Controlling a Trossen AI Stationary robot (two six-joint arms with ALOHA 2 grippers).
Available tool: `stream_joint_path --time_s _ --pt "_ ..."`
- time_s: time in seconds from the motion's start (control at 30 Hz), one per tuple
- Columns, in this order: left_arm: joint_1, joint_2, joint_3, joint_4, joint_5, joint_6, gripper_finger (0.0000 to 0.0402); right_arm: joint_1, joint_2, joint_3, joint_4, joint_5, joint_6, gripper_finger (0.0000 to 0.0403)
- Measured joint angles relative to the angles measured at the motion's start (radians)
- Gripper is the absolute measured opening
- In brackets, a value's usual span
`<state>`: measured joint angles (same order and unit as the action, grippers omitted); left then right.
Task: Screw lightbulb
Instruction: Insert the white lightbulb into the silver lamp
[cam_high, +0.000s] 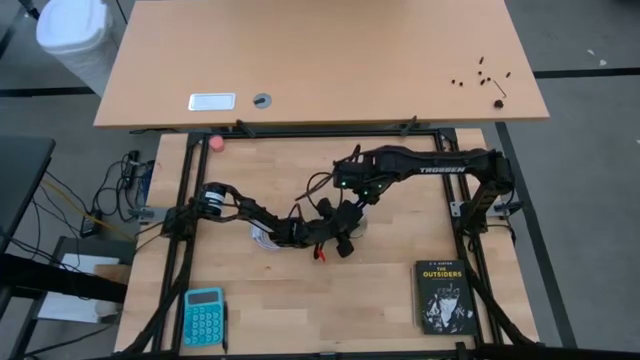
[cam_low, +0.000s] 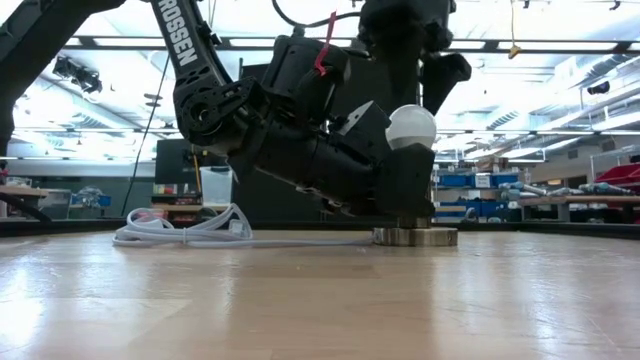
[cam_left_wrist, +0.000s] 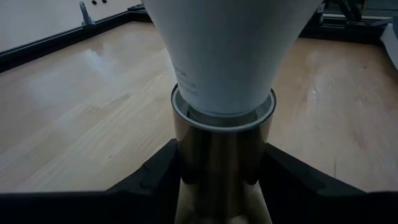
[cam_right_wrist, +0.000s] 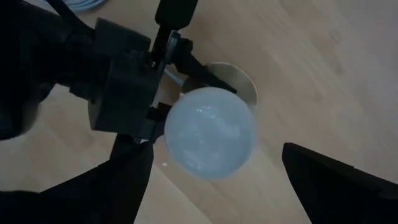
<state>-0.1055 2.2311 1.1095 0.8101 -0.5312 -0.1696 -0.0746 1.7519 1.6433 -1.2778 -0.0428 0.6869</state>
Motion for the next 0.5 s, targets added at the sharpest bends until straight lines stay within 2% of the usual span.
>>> stream_joint_path --time_s 0.13,0.27,0.5 --pt "0.000 0.000 0.000 -0.001 0.000 0.000 0.0184 0.000 0.000 0.039 -0.042 0.005 -0.015 0.0368" --pt "0.000 0.000 0.000 -0.010 0.000 0.000 0.0184 0.001 0.000 0.088 -0.065 0.005 -0.099 0.0368" --pt "0.000 0.000 0.001 -0.017 0.000 -0.001 0.0184 0.024 -0.001 0.142 -0.086 -0.002 -0.448 0.0368"
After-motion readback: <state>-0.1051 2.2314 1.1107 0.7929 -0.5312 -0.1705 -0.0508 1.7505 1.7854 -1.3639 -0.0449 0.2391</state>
